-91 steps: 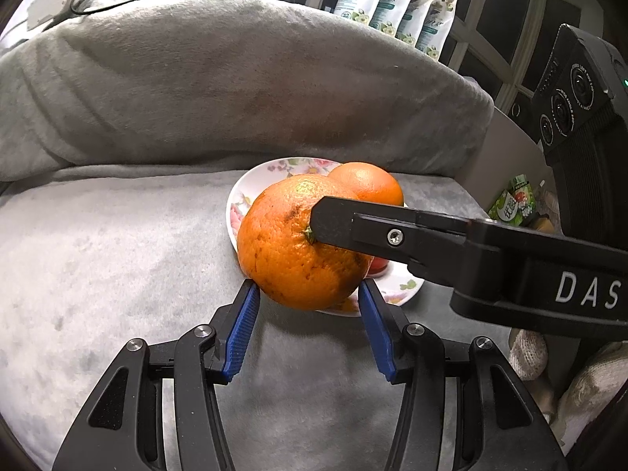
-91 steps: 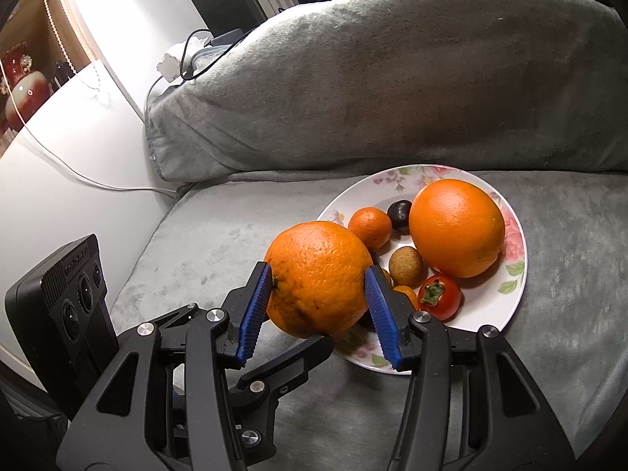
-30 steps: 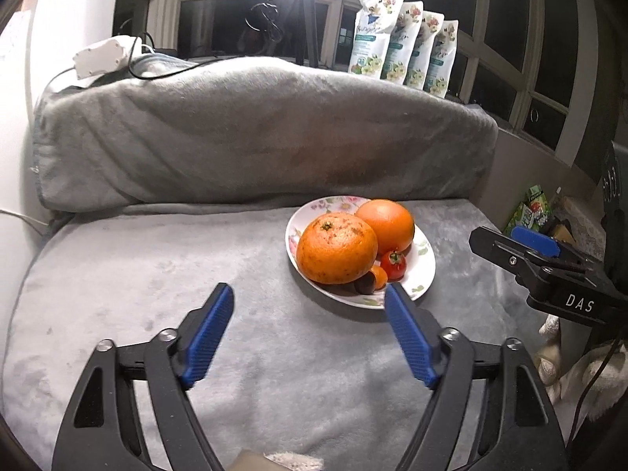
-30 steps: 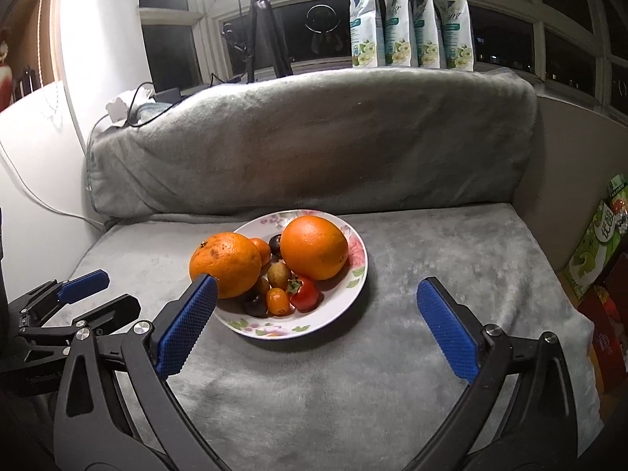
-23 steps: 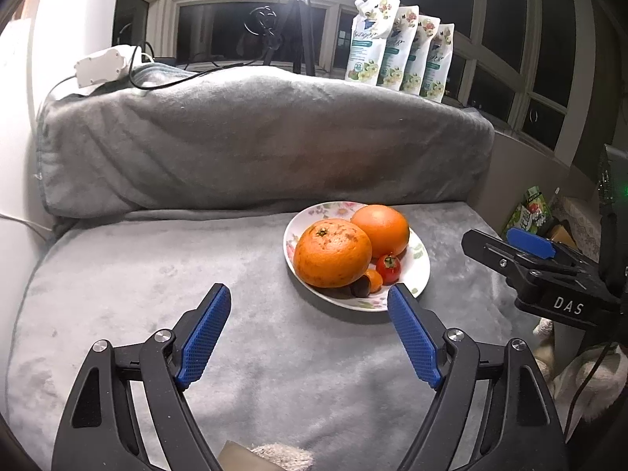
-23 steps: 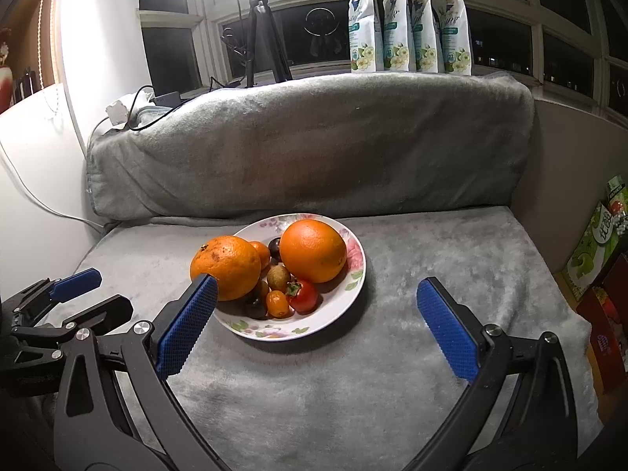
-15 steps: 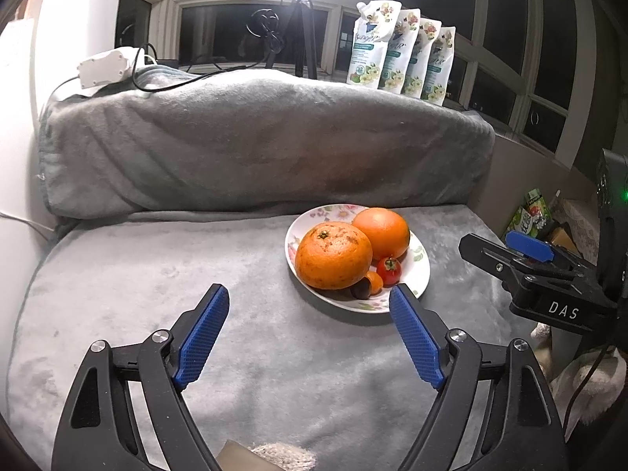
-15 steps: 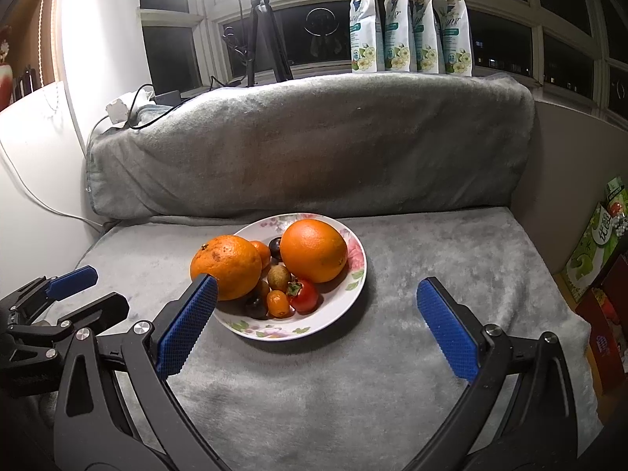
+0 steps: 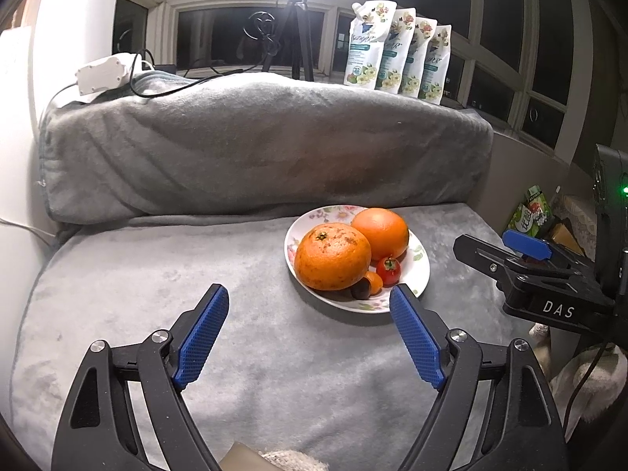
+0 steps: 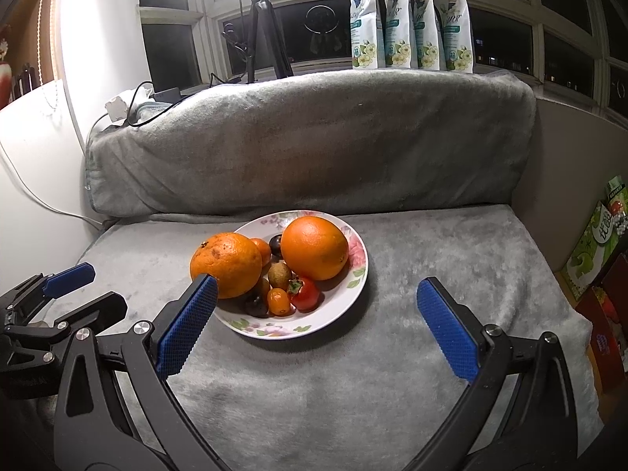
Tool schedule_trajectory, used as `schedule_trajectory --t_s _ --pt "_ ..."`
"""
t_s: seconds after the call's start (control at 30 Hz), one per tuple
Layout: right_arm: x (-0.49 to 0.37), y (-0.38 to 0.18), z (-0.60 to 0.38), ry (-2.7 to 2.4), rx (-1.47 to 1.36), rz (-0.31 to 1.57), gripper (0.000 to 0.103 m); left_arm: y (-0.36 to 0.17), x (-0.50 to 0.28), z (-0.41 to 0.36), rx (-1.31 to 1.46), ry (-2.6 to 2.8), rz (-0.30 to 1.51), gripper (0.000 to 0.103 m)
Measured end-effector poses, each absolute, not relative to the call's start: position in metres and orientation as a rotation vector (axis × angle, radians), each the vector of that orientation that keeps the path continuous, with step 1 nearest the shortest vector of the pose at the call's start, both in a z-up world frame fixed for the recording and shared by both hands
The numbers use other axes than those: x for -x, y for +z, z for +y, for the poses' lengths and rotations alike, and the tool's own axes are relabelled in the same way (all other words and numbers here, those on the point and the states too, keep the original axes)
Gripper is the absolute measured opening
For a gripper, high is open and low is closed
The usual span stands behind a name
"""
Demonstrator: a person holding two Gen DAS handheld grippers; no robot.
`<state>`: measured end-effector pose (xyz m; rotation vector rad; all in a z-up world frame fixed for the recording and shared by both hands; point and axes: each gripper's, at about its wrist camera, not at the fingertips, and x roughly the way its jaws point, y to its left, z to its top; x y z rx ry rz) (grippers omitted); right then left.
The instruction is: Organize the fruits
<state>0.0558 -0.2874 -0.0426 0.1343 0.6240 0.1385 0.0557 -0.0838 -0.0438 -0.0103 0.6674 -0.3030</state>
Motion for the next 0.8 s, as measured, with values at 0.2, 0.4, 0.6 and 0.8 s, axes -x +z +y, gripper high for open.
schedule_trajectory --t_s 0.2,0.4,0.6,0.8 --pt "-0.0561 -0.0425 -0.287 0.141 -0.135 0.627 0.103 -0.0429 -0.054 -0.0866 -0.002 -0.307 0.66 0.084" --pt "-0.0558 -0.0424 -0.2863 0.14 -0.133 0.627 0.103 -0.0431 -0.0548 -0.0883 -0.002 -0.313 0.666 0.084" --pt "-0.0567 -0.042 -0.2865 0.141 -0.131 0.626 0.103 -0.0426 -0.054 -0.0876 0.002 -0.314 0.662 0.084" --pt "-0.0545 -0.0406 -0.2851 0.137 -0.124 0.62 0.103 -0.0425 -0.0535 -0.086 0.007 -0.31 0.659 0.084"
